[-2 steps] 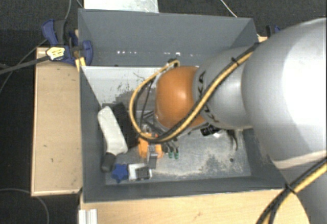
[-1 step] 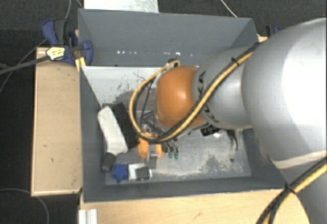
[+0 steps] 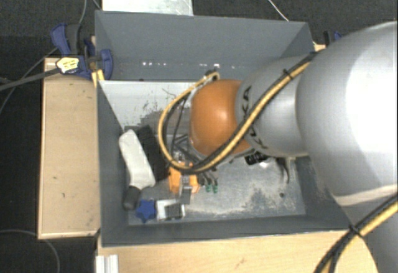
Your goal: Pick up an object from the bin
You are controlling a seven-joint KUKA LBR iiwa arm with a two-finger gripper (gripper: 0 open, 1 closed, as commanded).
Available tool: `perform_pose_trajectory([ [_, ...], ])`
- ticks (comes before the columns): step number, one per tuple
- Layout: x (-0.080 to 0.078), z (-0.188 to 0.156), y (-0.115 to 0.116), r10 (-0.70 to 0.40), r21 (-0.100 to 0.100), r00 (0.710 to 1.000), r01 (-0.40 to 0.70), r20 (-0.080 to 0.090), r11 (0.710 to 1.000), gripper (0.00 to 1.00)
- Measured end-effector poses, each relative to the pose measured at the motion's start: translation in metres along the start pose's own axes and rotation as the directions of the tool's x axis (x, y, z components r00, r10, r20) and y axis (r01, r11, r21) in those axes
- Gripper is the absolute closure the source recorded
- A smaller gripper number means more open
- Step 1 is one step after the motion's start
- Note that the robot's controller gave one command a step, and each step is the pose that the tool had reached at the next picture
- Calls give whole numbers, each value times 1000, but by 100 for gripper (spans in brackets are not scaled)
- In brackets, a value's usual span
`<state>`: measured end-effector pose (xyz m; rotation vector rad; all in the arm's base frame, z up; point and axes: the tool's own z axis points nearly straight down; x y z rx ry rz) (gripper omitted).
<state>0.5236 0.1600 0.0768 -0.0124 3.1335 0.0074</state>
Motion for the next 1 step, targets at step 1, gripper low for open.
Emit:
perform_pose_trajectory([
  [1, 1, -10, -1, 1, 3, 1000, -1, -5, 1000, 100],
])
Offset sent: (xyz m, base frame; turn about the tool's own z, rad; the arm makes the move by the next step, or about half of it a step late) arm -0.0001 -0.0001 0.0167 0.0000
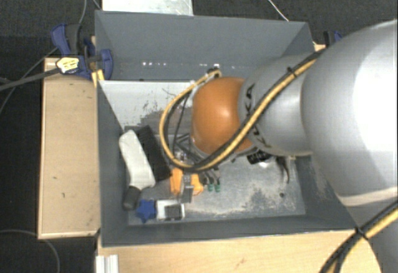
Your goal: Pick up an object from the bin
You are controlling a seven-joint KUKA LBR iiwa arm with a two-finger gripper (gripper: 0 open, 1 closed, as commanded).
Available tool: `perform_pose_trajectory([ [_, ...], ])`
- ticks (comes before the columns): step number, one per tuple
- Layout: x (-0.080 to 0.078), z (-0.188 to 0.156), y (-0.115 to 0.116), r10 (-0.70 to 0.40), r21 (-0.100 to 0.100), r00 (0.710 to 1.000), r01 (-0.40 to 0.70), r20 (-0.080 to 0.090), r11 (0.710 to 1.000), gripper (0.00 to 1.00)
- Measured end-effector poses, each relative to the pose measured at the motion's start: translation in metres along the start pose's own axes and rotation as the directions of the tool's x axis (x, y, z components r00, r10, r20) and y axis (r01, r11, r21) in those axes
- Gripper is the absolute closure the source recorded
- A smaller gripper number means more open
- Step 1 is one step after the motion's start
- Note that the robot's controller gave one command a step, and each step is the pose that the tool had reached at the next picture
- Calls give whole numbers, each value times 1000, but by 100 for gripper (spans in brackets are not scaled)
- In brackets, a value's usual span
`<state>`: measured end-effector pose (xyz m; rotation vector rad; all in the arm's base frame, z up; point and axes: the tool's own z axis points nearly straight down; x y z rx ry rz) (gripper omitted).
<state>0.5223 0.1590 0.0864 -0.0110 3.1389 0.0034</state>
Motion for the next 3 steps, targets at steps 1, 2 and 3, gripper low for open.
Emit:
perform_pose_trajectory([
  [1, 3, -20, 0, 1, 2, 1000, -1, -9, 1000, 100],
  [2, 1, -46, 1, 0, -1, 1000, 0, -2, 1000, 100],
  [3, 0, -56, 1, 1, -2, 1000, -1, 1, 1000, 100],
])
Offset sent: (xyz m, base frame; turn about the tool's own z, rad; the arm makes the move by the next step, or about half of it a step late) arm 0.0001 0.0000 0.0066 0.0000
